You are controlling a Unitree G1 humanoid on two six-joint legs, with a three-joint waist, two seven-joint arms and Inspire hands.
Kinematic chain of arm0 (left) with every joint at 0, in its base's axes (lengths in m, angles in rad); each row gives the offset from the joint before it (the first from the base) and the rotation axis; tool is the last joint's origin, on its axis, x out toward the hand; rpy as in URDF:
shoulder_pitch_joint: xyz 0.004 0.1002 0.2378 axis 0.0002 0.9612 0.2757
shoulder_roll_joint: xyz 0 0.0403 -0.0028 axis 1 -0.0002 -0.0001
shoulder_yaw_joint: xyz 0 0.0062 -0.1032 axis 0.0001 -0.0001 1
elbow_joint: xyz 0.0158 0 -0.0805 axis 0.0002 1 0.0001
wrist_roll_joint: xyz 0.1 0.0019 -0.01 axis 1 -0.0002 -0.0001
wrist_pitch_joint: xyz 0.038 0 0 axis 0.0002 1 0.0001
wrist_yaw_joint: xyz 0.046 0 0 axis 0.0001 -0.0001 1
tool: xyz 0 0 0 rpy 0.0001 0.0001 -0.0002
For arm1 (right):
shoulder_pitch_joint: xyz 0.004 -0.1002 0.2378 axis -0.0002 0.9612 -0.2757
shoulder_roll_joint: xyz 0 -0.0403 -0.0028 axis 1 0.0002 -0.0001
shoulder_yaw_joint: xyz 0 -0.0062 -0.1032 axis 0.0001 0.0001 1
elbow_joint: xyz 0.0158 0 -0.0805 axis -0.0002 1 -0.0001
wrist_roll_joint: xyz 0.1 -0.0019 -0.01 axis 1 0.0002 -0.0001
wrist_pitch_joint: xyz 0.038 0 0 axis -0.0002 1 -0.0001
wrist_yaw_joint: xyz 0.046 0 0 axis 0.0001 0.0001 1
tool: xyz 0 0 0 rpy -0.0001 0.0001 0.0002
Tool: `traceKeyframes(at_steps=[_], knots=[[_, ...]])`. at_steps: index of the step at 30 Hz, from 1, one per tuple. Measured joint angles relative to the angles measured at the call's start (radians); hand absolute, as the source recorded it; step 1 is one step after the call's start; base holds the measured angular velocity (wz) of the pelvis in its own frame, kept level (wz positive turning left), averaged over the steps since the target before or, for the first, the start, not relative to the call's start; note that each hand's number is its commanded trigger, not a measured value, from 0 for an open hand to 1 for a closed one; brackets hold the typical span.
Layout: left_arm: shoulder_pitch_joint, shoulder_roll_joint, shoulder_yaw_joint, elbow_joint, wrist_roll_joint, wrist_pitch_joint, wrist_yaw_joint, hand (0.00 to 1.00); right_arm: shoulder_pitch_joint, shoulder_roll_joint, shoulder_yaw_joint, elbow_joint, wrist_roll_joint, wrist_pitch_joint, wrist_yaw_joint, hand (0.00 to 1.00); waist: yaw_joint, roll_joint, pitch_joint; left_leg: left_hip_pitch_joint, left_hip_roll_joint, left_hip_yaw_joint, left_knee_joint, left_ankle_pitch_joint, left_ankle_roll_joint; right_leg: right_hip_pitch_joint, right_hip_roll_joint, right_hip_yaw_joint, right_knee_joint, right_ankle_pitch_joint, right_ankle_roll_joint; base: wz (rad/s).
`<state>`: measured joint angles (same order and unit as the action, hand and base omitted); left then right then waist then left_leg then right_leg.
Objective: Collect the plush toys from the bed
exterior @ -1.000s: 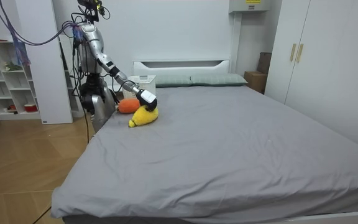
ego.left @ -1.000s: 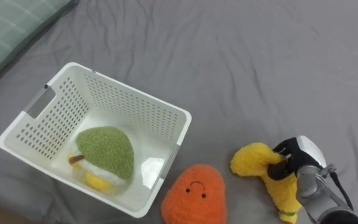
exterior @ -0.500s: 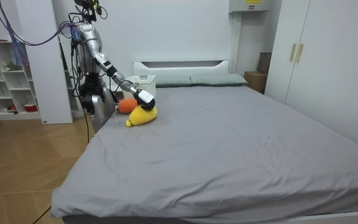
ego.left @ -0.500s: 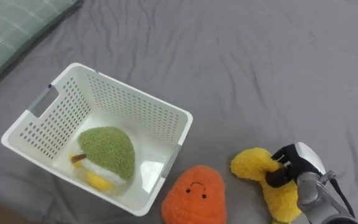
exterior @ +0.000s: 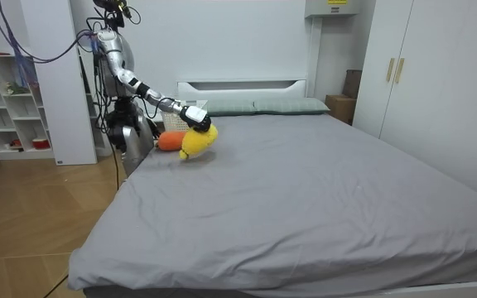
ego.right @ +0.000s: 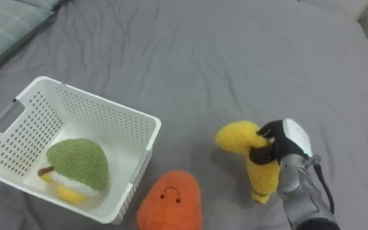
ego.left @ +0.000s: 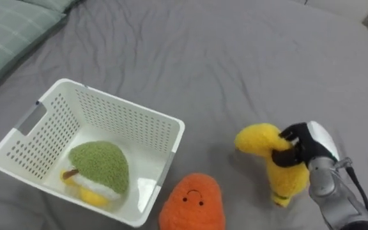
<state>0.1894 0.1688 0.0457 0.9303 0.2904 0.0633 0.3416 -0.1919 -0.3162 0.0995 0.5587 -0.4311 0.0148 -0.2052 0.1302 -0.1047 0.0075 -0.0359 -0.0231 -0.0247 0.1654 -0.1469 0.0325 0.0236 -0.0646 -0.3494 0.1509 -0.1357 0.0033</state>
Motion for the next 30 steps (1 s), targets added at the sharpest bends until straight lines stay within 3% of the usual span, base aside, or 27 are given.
traceKeyframes(at_steps=[4, 12, 18, 27, 30], knots=[[-0.001, -0.006, 0.017, -0.011, -0.006, 0.0, -0.001, 0.0, 0.021, 0.0, -0.005, -0.117, -0.008, 0.0, 0.008, 1.0, 0.001, 0.011, -0.0016, 0.042, 0.004, 0.022, -0.016, 0.0, 0.001, 0.023, 0.004, 0.032, 0.001, 0.0, 0.0, -0.19], [-0.023, -0.038, 0.038, -0.006, -0.014, 0.001, -0.001, 0.0, 0.021, 0.0, -0.013, -0.255, -0.068, 0.001, 0.012, 1.0, -0.001, 0.014, -0.0006, 0.053, 0.007, 0.035, -0.015, 0.0, 0.0, 0.03, 0.006, 0.038, 0.003, 0.0, 0.0, -0.03], [-0.023, -0.04, 0.038, -0.004, -0.017, 0.012, -0.002, 0.0, 0.017, 0.001, -0.014, -0.424, -0.099, 0.008, 0.015, 1.0, 0.007, 0.021, 0.0058, 0.076, 0.009, 0.045, -0.032, -0.001, 0.001, 0.044, 0.007, 0.048, 0.002, 0.0, 0.001, -0.06], [-0.023, -0.042, 0.032, -0.005, -0.017, 0.012, 0.001, 0.0, -0.007, 0.008, -0.012, -0.538, -0.102, 0.031, 0.09, 1.0, 0.012, 0.022, 0.006, 0.077, 0.009, 0.046, -0.03, -0.001, 0.001, 0.043, 0.008, 0.049, 0.001, -0.001, 0.001, 0.0], [-0.023, -0.045, 0.032, -0.005, -0.014, 0.012, 0.001, 0.0, -0.024, 0.03, -0.012, -0.587, -0.106, 0.043, 0.122, 1.0, 0.019, 0.023, 0.0059, 0.078, 0.009, 0.048, -0.032, -0.001, 0.001, 0.044, 0.008, 0.048, 0.001, -0.001, 0.001, 0.0]])
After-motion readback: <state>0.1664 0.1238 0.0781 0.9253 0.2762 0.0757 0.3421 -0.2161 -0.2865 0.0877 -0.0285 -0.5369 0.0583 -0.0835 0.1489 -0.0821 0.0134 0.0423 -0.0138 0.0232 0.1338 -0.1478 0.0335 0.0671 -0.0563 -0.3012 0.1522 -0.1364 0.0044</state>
